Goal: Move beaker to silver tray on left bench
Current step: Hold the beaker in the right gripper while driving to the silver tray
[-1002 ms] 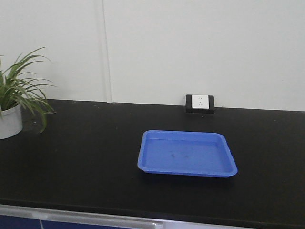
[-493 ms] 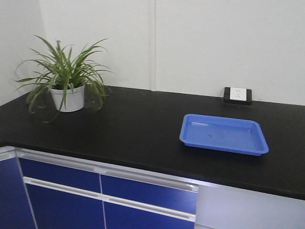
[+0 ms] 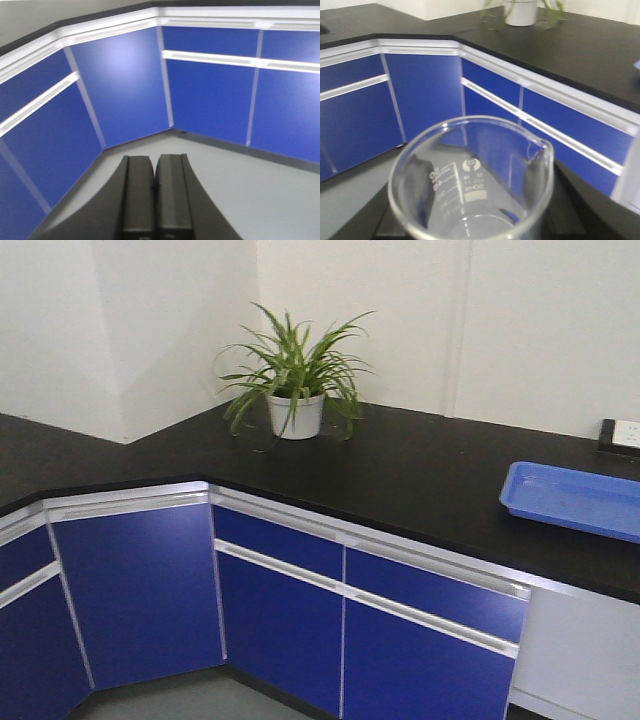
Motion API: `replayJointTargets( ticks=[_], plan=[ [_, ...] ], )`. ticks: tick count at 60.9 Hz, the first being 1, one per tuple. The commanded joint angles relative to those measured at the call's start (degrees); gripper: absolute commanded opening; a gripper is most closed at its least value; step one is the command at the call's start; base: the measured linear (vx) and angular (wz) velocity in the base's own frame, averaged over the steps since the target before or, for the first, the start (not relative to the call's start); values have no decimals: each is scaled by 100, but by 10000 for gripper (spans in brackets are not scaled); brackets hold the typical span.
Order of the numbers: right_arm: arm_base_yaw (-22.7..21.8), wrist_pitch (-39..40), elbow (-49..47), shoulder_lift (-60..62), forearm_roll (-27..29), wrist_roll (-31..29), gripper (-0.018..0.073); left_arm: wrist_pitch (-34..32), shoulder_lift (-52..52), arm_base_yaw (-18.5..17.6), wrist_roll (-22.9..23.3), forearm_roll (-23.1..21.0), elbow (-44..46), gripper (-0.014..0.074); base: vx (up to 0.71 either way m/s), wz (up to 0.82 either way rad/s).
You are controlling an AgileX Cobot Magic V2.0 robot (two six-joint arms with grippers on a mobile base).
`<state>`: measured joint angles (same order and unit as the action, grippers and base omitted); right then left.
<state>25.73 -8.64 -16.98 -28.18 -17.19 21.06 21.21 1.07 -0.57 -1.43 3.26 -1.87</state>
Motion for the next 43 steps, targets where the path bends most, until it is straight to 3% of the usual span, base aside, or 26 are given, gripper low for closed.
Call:
replayJointTargets(
  ticks=[1,43],
  plan=[
    [-10,470,-160,-21,-38,-43,-10,-433,41,-33,10,-16,-114,1,-30,52],
    [-10,477,-160,-21,-38,-43,-10,-433,41,-33,10,-16,-114,1,-25,66]
  ],
)
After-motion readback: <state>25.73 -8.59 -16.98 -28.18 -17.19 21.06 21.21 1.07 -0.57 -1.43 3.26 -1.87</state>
